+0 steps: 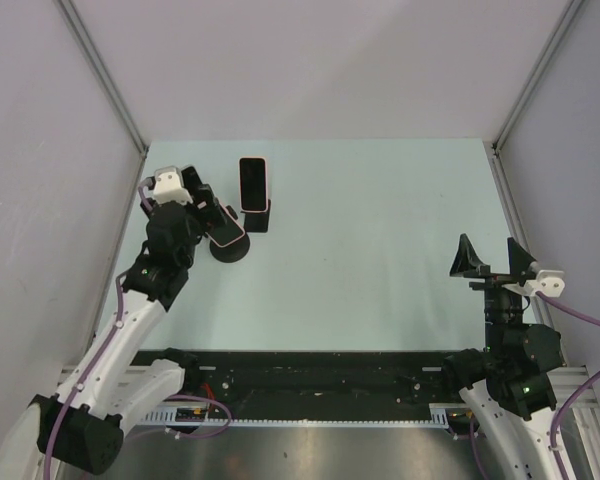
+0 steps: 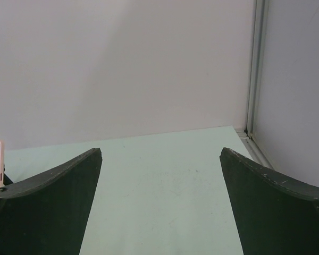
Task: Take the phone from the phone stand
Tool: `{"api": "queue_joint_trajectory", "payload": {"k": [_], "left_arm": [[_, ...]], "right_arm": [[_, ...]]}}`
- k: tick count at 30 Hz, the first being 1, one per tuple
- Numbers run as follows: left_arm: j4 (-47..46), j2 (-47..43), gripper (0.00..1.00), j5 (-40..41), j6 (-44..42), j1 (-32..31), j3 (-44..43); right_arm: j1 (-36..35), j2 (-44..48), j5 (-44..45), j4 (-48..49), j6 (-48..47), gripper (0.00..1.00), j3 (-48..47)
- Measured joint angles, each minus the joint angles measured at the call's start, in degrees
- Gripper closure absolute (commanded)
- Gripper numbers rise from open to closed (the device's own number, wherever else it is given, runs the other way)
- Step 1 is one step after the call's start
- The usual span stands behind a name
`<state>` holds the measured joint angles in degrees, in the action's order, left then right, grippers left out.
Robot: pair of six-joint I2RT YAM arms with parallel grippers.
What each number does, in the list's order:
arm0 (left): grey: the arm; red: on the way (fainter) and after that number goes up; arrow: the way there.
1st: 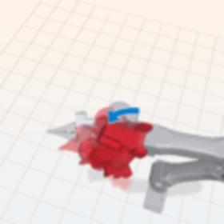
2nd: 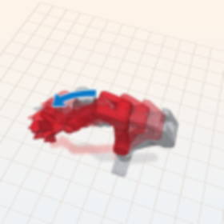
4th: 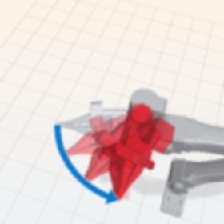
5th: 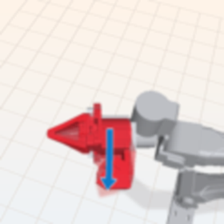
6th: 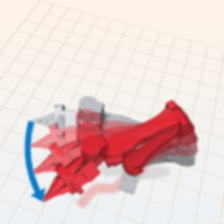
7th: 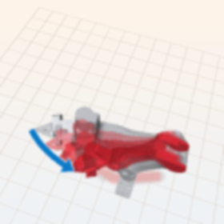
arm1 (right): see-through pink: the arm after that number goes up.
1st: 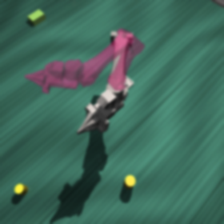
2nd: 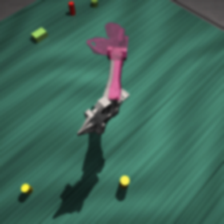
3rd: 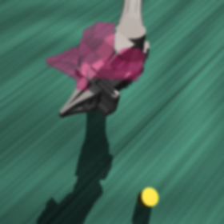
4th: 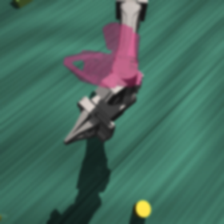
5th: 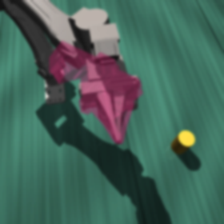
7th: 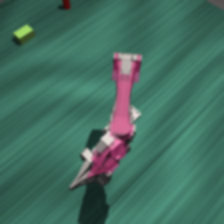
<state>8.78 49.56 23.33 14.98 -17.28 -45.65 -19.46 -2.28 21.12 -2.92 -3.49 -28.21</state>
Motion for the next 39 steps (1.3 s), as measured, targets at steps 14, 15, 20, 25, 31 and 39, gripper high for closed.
{"api": "queue_joint_trajectory", "payload": {"k": [14,15,20,25,31,39], "left_arm": [[2.7,6.6,0.0,5.0,10.6,0.0,-3.3],[2.8,6.6,0.0,5.3,11.2,0.0,-3.4],[3.0,7.4,0.0,5.6,13.4,0.1,-4.1],[3.0,9.3,0.0,5.2,15.1,0.1,-4.3],[3.2,11.1,0.06,5.0,16.1,0.1,-4.3],[3.0,12.0,0.34,4.4,16.5,0.0,-4.3]], "right_arm": [[-1.8,0.0,0.5,-0.1,-0.7,0.0,0.0],[-1.9,0.0,0.6,-0.1,-0.8,0.0,0.0],[-1.9,0.0,0.7,-0.1,-1.1,0.0,0.0],[-1.9,0.0,0.9,-0.1,-1.2,0.0,0.0],[-1.9,0.0,0.9,-0.1,-1.3,0.0,0.0],[-1.9,0.0,1.0,-0.1,-1.3,0.0,0.0]]}}
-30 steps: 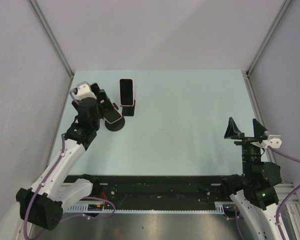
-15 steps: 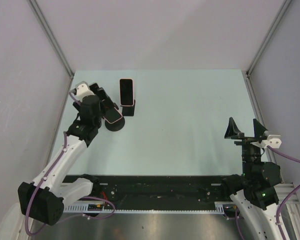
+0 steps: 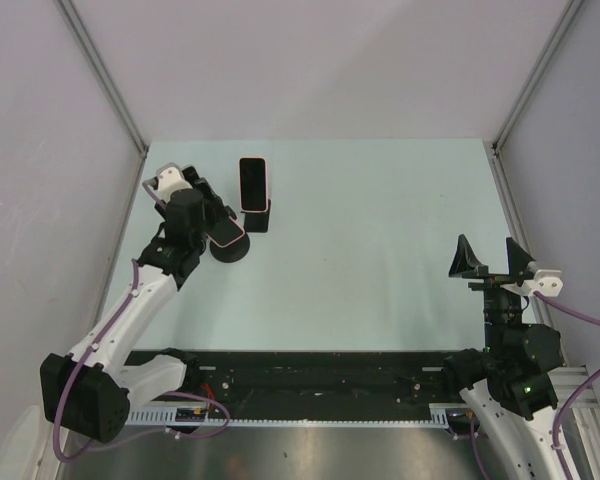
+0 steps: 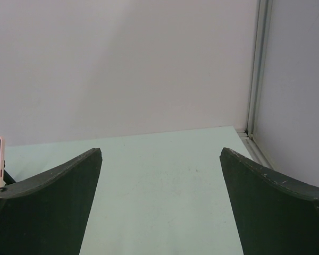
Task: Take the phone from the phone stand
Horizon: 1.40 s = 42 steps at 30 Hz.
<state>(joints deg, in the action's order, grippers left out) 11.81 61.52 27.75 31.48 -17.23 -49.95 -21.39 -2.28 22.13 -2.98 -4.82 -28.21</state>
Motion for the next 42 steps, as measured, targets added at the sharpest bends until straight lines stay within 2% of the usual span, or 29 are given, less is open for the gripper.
{"api": "queue_joint_trajectory", "payload": {"k": [4,7,13,19,25,32,37,42], "left_arm": [[0.1,-0.2,0.57,-0.6,-0.3,-0.1,0.0],[0.9,-1.0,0.68,-1.6,-1.1,-0.2,0.0],[5.2,-4.9,0.82,-5.6,-5.6,-0.7,0.3],[7.8,-7.8,0.87,-11.1,-12.7,-4.7,0.2],[9.8,-6.3,0.89,-20.5,-18.6,-12.9,-2.9],[9.6,5.7,0.92,-28.3,-25.0,-24.8,-12.0],[6.4,14.1,0.92,-34.8,-29.1,-28.4,-17.0],[2.7,20.6,0.91,-42.5,-32.3,-28.8,-20.6]], "right_arm": [[-0.3,0.0,0.1,0.0,0.0,0.0,0.0],[-0.3,0.0,0.1,0.0,-0.2,0.0,0.0],[-0.3,0.0,0.1,0.0,-0.2,0.0,0.0],[-0.3,0.0,0.0,0.0,-0.2,0.0,0.0],[-0.3,0.0,0.0,0.0,-0.2,0.0,0.0],[-0.3,0.0,-0.2,0.0,-0.2,0.0,0.0],[-0.3,0.0,-0.6,0.0,-0.4,0.0,0.0],[-0.3,0.0,-0.7,0.0,-0.6,0.0,0.0]]}}
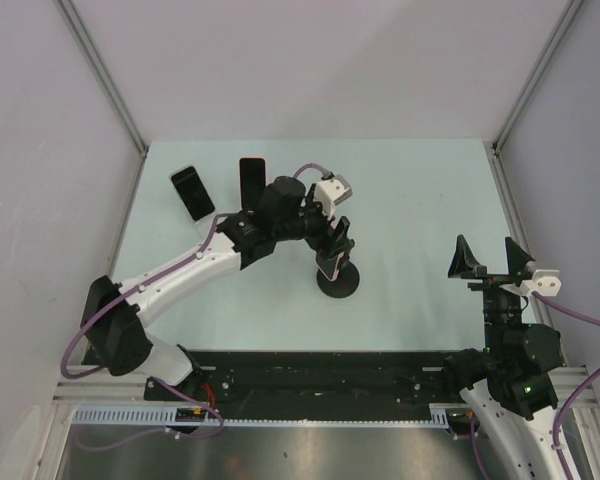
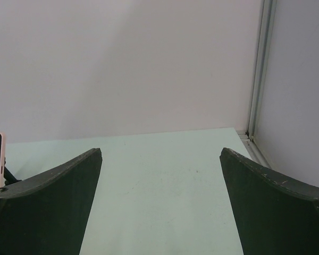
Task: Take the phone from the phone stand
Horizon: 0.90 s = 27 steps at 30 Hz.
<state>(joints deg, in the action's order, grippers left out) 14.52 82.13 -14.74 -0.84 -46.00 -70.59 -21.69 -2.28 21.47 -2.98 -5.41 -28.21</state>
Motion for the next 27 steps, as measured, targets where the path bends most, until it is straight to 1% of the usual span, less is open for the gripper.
{"api": "queue_joint_trajectory", "payload": {"k": [4,12,16,19,21,22,23,25,26,27], "left_arm": [[-3.1,3.9,0.91,-4.2,-3.1,0.0,-2.5],[-7.6,4.9,0.81,-12.1,-8.9,0.0,-2.5],[-9.1,4.9,0.74,-14.2,-10.2,0.3,-1.4],[-9.3,5.0,0.72,-14.5,-10.2,0.4,-1.0],[-9.4,5.3,0.68,-14.5,-10.2,0.5,-1.0],[-9.4,5.5,0.65,-14.6,-10.1,0.5,-1.0],[-9.5,5.7,0.55,-14.6,-10.1,0.6,-1.0],[-10.1,6.0,0.46,-14.7,-9.8,0.7,-1.0],[-10.2,6.0,0.39,-14.6,-9.7,0.7,-0.9],[-10.2,6.0,0.35,-14.6,-9.6,0.8,-0.8]], "right_arm": [[0.0,0.0,-0.5,0.0,-0.3,0.0,0.0],[0.0,0.0,-2.5,0.0,-0.7,0.0,0.0],[0.0,0.0,-3.1,-0.1,-0.6,0.0,0.0],[0.0,0.0,-3.6,-0.2,-0.7,0.0,0.0],[0.0,0.0,-3.8,-0.2,-0.7,0.0,0.0],[0.0,0.0,-3.9,-0.2,-0.7,0.0,0.0],[0.0,0.0,-4.0,-0.2,-0.7,0.0,0.0],[0.0,0.0,-4.0,-0.2,-0.7,0.0,0.0],[0.0,0.0,-4.0,-0.2,-0.7,0.0,0.0],[0.0,0.0,-4.0,-0.2,-0.7,0.0,0.0]]}}
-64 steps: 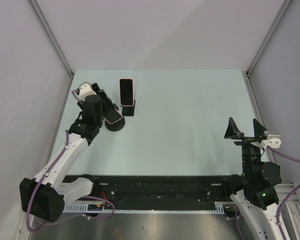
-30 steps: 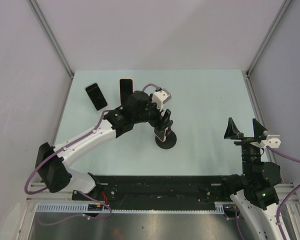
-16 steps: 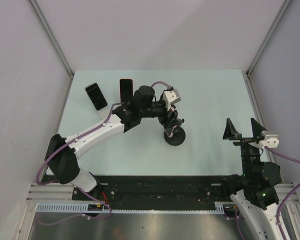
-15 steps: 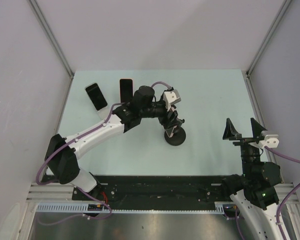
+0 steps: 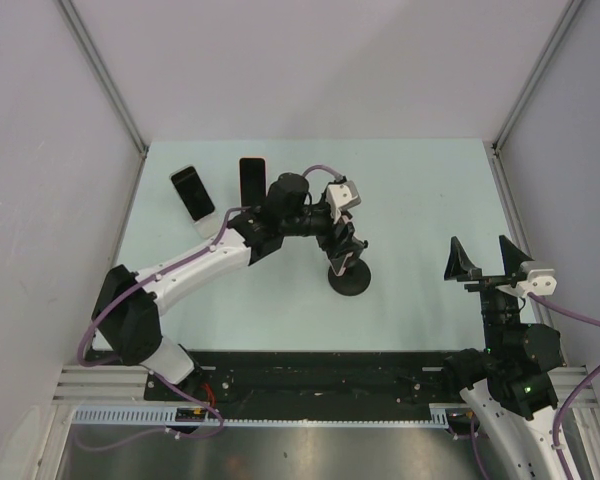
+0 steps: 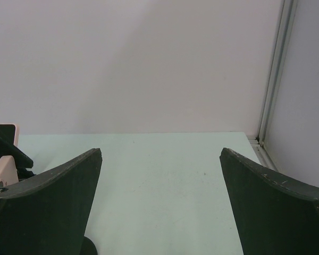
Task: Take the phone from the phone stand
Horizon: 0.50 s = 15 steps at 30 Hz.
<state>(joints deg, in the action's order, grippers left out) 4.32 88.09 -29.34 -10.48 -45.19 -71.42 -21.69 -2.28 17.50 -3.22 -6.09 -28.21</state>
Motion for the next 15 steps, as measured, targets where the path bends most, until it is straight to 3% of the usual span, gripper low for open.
{"api": "queue_joint_trajectory", "payload": {"k": [5,15], "left_arm": [[-1.0,0.0,0.0,0.3,1.1,0.3,0.5],[-6.0,-7.8,0.0,5.6,6.3,0.4,2.1]], "right_arm": [[0.0,0.0,0.1,0.0,0.0,0.0,0.0],[0.1,-0.2,-0.4,-1.0,0.1,0.0,-0.9]]}}
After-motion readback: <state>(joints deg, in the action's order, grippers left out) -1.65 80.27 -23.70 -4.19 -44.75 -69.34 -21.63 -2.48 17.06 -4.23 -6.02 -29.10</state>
